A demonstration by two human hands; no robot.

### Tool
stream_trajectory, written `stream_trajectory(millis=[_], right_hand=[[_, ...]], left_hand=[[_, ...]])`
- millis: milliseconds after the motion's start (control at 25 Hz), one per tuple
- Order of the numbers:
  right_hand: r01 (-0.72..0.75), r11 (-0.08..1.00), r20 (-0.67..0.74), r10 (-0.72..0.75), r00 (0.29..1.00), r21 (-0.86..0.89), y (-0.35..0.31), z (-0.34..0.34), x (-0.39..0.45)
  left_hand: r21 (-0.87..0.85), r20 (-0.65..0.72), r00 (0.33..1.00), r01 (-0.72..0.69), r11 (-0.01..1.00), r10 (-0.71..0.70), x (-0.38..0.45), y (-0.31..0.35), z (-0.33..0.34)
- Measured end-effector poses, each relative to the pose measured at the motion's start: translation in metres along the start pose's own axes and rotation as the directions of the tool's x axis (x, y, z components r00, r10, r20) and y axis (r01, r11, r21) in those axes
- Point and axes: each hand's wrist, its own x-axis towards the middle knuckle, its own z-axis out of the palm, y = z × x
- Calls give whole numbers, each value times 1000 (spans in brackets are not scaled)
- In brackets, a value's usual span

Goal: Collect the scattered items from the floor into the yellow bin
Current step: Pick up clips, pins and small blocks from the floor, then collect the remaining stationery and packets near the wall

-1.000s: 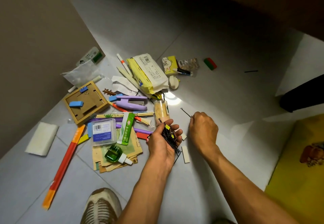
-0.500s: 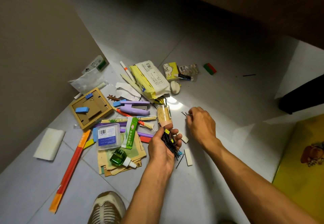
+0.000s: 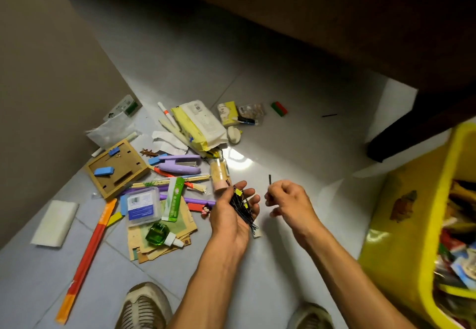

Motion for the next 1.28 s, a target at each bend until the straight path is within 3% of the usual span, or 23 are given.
stream_trajectory(millis=[80, 160, 280, 360, 440, 520, 600, 720, 840, 920, 1000, 1120, 1200, 1240, 1280], right_hand=[[83, 940, -99, -52, 994, 332, -10, -50, -67], [204, 874, -304, -68, 950, 441, -11, -111, -130], [317, 887, -615, -47, 787, 336, -4, -197, -189], [285, 944, -721, -79, 688, 168, 3, -238, -206], [170, 985, -709, -134, 692, -20, 9, -257, -209], [132, 987, -648, -157, 745, -88, 13, -250, -208], [150, 975, -575, -218, 789, -165, 18, -226, -205], [254, 940, -311, -317, 896, -229, 16, -161, -185], [281, 889, -27, -311, 950, -362, 27, -89, -139], [253, 824, 43, -269, 962, -507, 40, -48, -103], [228, 760, 51, -250, 967, -608, 48, -16, -70], [291, 574, 167, -259, 951, -766, 68, 26, -29], [339, 424, 239, -271, 932, -840, 88, 41, -15], [333, 394, 233, -280, 931, -856, 96, 40, -15], [299, 436, 189, -279, 942, -849, 101, 37, -14]], left_hand=[[53, 127, 990, 48, 997, -54, -37, -29, 37], [118, 271, 950, 125, 985, -153, -85, -73, 83], [242, 447, 836, 228, 943, -317, -146, -139, 148], [399, 453, 806, 200, 895, -382, -174, -172, 170], [532, 376, 841, 149, 834, -390, -183, -182, 165], [504, 316, 900, 109, 857, -300, -179, -171, 138], [449, 273, 942, 55, 892, -195, -170, -156, 106], [492, 142, 990, -95, 865, 28, -137, -129, 55], [720, 17, 972, -174, 672, 234, -91, -88, 3], [892, -12, 935, -150, 426, 354, -59, -69, -30], [978, 51, 901, -131, 159, 432, -36, -56, -54], [975, 218, 869, -176, -135, 444, -2, -45, -84], [932, 334, 865, -244, -268, 374, 17, -48, -96], [909, 380, 855, -274, -315, 352, 20, -51, -96], [890, 411, 841, -287, -354, 353, 24, -52, -94]])
